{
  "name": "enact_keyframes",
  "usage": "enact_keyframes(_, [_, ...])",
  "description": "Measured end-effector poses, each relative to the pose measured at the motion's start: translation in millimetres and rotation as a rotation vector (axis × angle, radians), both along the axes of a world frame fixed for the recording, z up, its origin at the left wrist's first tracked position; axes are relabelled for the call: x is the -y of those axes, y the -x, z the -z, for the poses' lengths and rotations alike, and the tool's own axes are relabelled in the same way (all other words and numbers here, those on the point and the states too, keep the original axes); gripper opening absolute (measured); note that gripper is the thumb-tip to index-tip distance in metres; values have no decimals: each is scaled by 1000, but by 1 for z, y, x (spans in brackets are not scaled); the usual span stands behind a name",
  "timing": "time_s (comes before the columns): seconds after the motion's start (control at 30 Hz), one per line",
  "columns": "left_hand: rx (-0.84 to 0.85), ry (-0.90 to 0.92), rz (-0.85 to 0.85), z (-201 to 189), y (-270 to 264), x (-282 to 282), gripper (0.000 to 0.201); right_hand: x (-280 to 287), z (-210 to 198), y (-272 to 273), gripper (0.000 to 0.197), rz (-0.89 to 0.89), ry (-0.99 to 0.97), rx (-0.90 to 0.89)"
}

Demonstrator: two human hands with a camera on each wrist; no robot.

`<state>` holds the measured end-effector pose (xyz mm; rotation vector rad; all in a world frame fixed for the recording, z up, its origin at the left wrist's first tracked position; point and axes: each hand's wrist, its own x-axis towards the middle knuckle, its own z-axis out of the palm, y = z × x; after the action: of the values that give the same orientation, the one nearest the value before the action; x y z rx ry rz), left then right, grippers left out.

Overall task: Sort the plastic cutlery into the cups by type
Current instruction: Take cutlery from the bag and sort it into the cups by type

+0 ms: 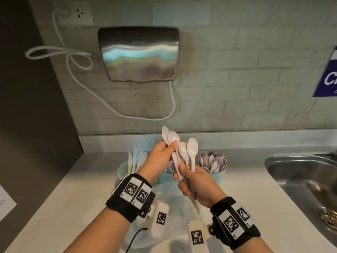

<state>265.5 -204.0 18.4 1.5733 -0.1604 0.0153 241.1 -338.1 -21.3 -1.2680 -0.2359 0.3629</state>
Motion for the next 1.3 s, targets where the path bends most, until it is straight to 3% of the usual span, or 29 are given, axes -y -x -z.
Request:
enact_keyframes(0.17, [122,162,-183,-5,-8,-5,28,2,2,-2,25,58,86,13])
enact_keyframes(0.3, [169,332,-308,-10,-16,-13,17,5,7,-3,19,124,159,31])
enact_keyframes(0.37, [126,263,-239,-10,-11,-11,17,5,8,-4,9,178,228,71])
enact_keyframes(0.43, [80,41,-167,-3,-1,-1,17,1,10,-8,3,259,309,121])
enact_keyframes(0.5, [27,-99,-129,8,8,11,26,-3,9,-13,9,325,395,190])
enact_keyframes(0.57, [-9,-114,-93,18,10,19,30,-8,9,-16,18,345,456,270])
enact_keyframes(0.73, [-81,-67,-150,21,7,20,13,-11,10,-13,25,338,537,325])
enact_keyframes(0.9, [-196,10,-189,24,3,16,20,-11,4,-10,35,282,439,338])
enact_keyframes(1.03, [-228,199,-159,21,2,11,21,-11,0,-6,31,246,333,266])
enact_keyframes(1.3, [-93,373,-238,-3,3,-13,8,-16,2,-10,25,279,256,198])
